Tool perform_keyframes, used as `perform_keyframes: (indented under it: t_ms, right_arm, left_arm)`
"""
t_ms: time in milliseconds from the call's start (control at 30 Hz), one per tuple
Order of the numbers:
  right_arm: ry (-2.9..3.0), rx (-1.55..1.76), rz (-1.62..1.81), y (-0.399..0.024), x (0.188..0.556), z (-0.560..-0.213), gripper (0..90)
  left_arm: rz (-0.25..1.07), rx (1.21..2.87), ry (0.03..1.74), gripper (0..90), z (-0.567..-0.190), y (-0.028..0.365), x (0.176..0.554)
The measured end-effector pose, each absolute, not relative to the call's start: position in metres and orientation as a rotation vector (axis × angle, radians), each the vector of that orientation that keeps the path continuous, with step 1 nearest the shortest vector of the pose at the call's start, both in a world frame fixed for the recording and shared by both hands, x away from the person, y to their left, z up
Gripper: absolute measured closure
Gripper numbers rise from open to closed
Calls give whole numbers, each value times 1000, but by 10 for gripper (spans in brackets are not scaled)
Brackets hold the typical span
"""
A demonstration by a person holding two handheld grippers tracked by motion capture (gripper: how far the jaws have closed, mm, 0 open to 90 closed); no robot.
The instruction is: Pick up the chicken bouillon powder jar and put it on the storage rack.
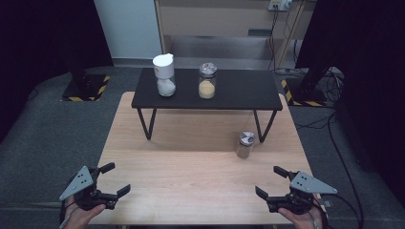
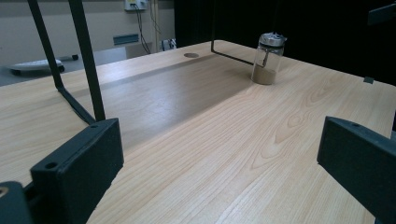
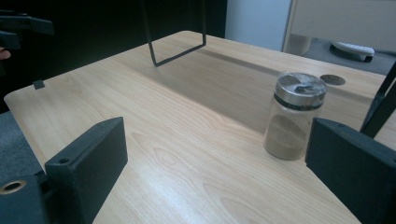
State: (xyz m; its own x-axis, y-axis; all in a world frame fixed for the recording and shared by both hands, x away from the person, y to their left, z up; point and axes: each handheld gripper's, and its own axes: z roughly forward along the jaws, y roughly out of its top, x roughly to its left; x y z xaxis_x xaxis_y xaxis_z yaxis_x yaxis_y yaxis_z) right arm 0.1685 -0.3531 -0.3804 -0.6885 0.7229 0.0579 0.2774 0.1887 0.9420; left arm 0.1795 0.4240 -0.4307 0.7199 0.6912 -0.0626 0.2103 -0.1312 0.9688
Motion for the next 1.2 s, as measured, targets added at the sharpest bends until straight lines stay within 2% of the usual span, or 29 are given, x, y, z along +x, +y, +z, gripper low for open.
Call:
perform_keyframes:
  t_ms: [1200]
  right_arm:
    - [2050,935,1484,-356,166,-399,64]
  left_arm:
    - [483,1687,715,0,-431,424,180]
